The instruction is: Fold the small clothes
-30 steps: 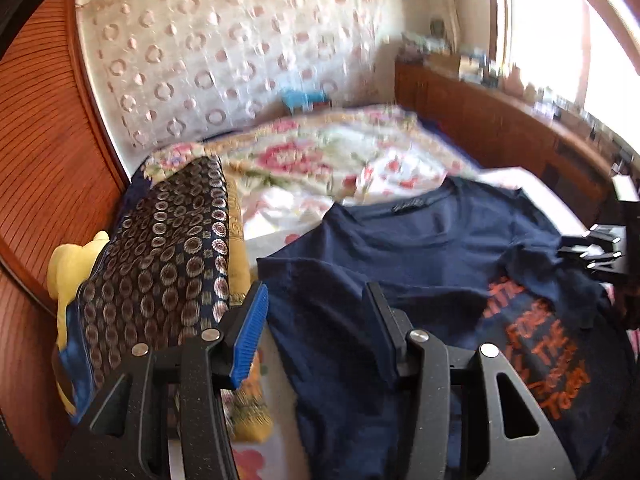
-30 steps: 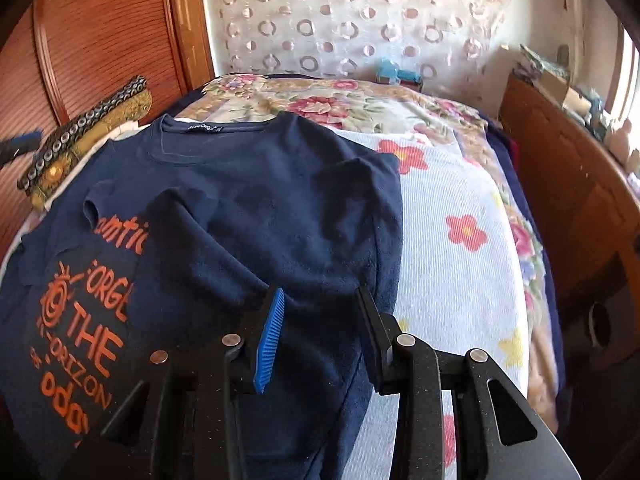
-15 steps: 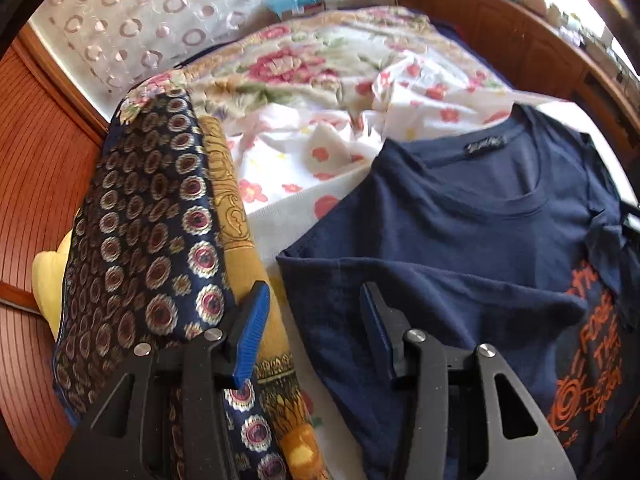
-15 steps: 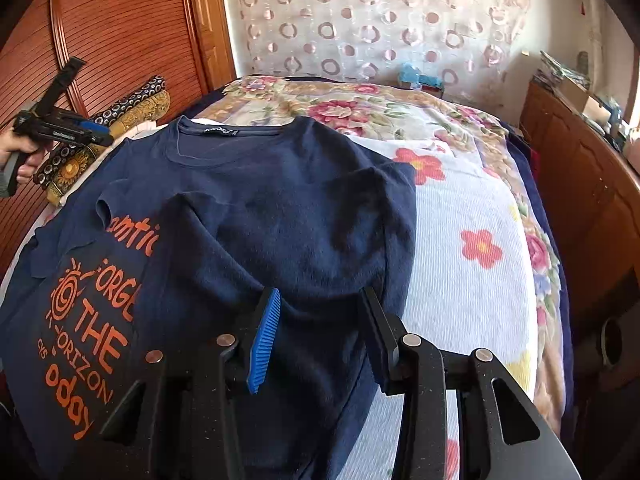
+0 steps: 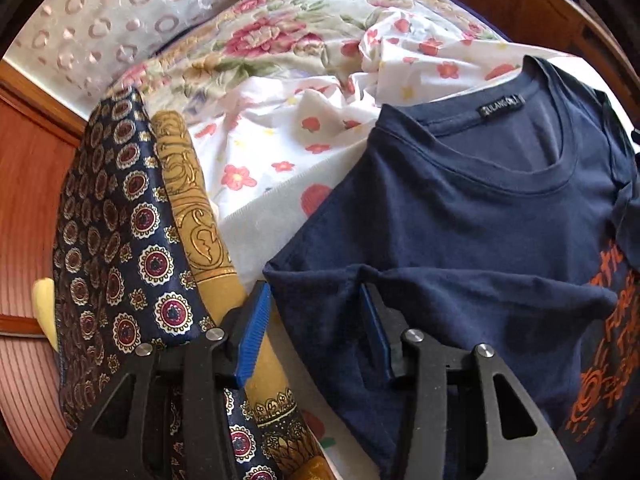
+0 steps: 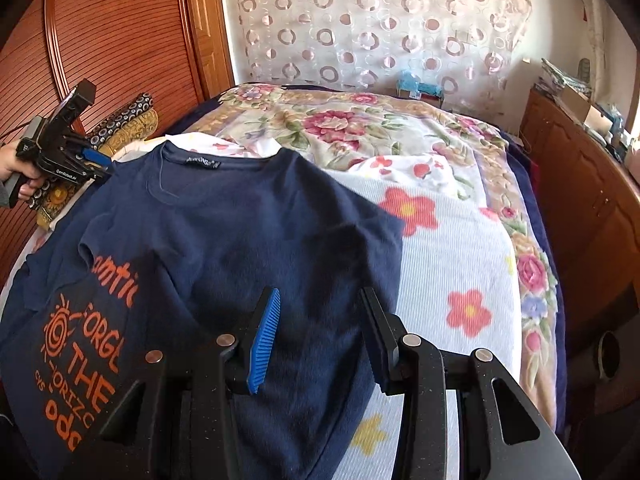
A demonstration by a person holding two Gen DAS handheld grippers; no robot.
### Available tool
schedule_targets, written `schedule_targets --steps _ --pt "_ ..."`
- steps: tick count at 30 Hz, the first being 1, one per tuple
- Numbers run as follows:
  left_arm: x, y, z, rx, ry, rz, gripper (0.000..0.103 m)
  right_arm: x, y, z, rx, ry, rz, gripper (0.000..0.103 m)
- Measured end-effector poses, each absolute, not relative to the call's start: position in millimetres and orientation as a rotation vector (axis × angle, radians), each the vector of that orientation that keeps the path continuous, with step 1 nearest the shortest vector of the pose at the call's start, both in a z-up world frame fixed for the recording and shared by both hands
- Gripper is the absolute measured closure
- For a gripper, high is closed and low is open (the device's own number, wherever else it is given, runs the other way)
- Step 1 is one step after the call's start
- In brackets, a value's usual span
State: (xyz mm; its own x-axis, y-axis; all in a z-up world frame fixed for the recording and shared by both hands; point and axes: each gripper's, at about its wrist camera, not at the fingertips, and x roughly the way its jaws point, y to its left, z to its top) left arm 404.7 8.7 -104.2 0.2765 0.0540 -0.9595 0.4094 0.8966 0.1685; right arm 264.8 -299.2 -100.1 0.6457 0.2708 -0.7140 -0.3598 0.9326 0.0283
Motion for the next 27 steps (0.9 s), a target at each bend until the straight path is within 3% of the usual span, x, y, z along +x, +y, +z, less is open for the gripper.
schedule_targets --steps 6,8,9,12,15,27 --pt "406.1 17.1 -105.1 0.344 1.275 -0.303 0.076 281.7 -311.6 -98.7 -0.083 0.795 0.283 0.061" --pt "403.8 19.4 -104.7 0.303 1.276 -0.323 0.091 286.8 -316.4 -101.0 -0.076 0.808 0.258 0.061" --pt "401.2 20.0 -103.4 0.309 1.263 -0.314 0.094 288.2 -318.0 -101.8 -0.074 0.816 0.247 0.061" --pt "389.0 22.1 -89.9 0.307 1.193 -0.299 0.096 288.3 -317.4 -101.8 -0.077 0.821 0.256 0.061" --pt "372.5 23.8 -68.9 0.296 1.098 -0.300 0.096 292.1 -314.5 -105.1 -0.082 0.849 0.262 0.052" --pt "320.8 27.0 -48.0 0.193 0.952 -0.333 0.096 326.8 -313.1 -110.5 -0.021 0.904 0.257 0.052"
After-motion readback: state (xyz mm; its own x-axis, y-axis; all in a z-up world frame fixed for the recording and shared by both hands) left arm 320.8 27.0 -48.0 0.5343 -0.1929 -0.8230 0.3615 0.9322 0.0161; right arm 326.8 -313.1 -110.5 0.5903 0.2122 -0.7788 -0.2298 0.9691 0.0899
